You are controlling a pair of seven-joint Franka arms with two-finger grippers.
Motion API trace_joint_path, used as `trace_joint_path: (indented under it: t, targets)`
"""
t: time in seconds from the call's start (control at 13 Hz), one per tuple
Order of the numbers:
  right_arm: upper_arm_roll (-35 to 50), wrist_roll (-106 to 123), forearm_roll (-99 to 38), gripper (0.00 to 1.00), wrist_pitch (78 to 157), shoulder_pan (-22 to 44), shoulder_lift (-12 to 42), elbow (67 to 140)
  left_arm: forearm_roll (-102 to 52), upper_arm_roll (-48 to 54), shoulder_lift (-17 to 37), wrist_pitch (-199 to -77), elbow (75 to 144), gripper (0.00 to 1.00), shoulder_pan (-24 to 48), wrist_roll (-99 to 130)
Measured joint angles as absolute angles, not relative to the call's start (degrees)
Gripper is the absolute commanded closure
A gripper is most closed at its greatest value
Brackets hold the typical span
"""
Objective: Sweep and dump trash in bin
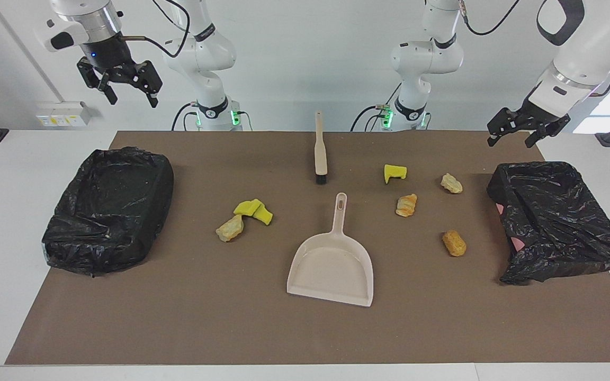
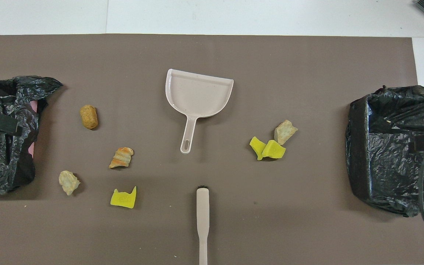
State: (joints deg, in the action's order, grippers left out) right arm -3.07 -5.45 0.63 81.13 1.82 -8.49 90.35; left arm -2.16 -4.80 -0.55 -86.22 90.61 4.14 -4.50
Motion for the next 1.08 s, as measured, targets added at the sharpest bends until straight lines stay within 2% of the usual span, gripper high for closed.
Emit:
trace_joint_path:
  t: [0.31,1.08]
  targets:
    - [-3.07,-5.45,0.67,0.0,84.46,1.82,-8.49,91.19,-2.16,-4.86,-0.54,-86.19,90.49,0.0,4.08,-4.5]
    - [-3.17,-5.37,0.68,0.0,84.68,0.97,-8.49,91.75,-2.16,-4.42,-0.78,-86.16,92.13,0.0,4.27,-4.5]
